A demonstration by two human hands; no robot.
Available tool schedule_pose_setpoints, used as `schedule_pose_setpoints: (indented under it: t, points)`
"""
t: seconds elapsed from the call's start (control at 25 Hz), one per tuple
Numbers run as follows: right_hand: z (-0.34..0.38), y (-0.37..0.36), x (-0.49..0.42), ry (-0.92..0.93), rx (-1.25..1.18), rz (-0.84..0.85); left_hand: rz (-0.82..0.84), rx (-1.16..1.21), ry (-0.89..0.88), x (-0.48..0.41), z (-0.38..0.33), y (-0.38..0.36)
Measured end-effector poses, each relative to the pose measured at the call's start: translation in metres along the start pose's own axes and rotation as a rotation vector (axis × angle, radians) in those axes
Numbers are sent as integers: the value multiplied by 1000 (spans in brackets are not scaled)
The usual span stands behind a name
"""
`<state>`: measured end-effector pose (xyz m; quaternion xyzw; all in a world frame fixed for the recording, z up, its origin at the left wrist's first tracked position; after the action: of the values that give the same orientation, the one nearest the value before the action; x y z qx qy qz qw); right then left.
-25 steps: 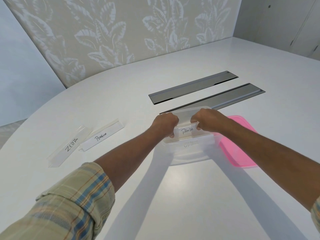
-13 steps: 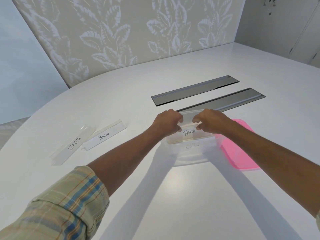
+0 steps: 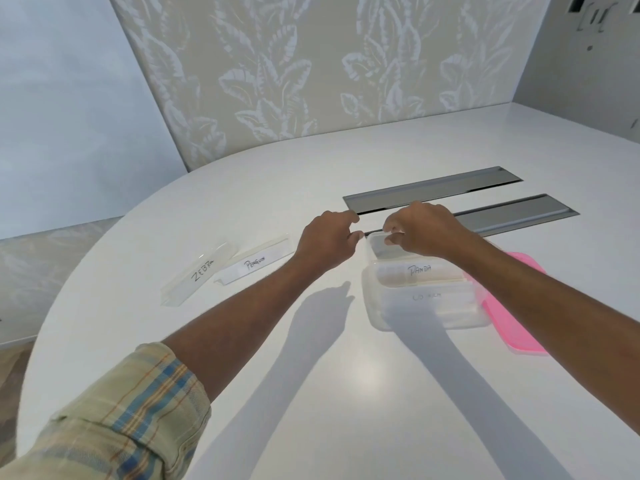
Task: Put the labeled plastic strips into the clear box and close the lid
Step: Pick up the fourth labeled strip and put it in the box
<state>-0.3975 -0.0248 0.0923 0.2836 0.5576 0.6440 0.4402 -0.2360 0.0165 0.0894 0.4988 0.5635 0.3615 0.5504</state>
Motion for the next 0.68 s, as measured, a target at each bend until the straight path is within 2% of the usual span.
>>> schedule_pose_setpoints:
  t: [0.4,0.68]
  points:
    - [104,-39,-52,113,-118,37,44,-80,202,39,152,8]
    - [151,-82,-95,147,-224,102,181,-156,285,54,232,-16]
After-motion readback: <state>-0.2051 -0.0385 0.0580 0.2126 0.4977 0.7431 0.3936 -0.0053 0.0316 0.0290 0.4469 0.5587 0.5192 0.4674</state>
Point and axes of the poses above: each hand's wrist, its own x-axis away from the middle knuckle, its own y-axis out of the back of the hand, z = x × y, the point moved 9 cm from there along -x, towards the middle knuckle, and after that the axes turned 13 degrees about -x, right-handed, at the moved point
